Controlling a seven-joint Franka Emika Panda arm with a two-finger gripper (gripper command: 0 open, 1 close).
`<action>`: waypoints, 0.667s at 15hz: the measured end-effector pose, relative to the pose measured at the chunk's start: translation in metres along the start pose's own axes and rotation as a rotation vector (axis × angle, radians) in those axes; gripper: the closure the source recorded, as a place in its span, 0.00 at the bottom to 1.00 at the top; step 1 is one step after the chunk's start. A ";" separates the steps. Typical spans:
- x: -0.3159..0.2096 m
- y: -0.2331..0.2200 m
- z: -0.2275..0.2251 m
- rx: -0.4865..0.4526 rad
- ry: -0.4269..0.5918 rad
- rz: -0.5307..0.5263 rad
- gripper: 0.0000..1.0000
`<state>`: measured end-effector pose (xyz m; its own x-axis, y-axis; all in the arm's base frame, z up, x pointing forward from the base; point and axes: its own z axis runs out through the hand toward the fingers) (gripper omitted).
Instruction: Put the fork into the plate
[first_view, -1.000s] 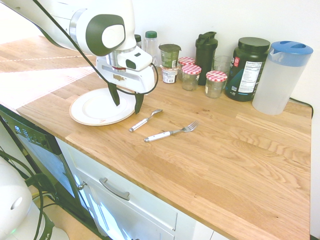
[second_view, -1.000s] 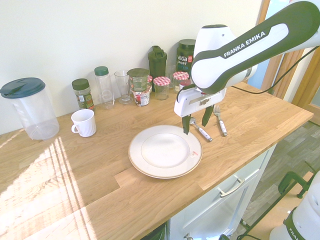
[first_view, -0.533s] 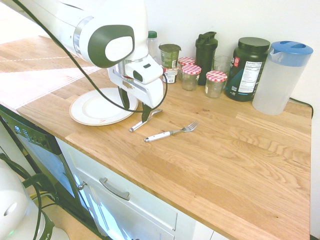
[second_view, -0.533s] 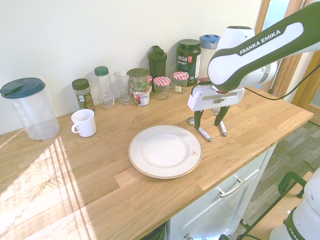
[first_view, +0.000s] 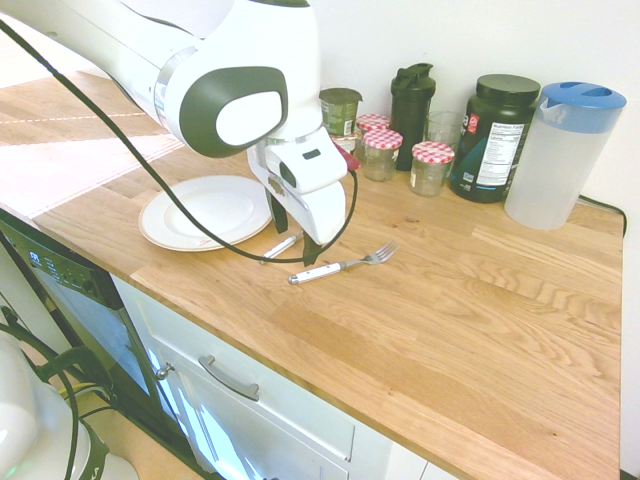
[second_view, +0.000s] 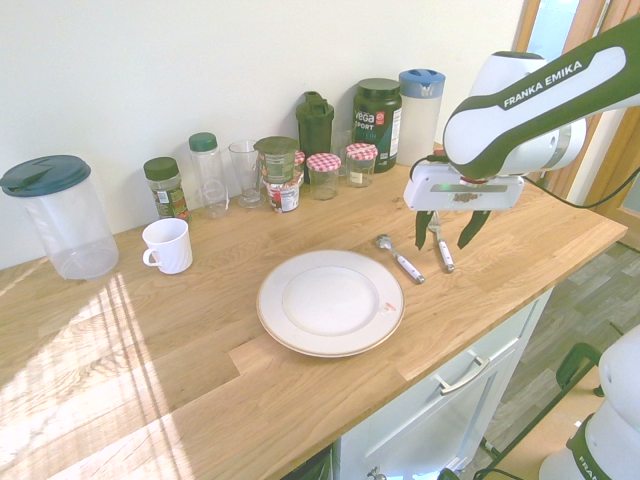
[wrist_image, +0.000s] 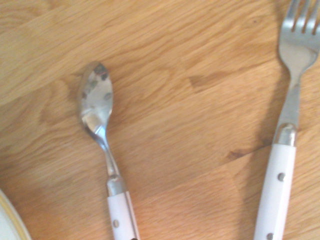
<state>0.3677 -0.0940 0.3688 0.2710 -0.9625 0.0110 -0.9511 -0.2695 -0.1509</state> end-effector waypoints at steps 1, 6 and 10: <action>0.004 0.002 0.002 -0.005 -0.003 0.014 0.00; 0.017 0.008 0.019 -0.021 -0.018 0.051 0.00; 0.022 0.006 0.022 -0.024 -0.022 0.059 1.00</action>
<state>0.3710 -0.1157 0.3463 0.2177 -0.9758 -0.0187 -0.9686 -0.2137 -0.1272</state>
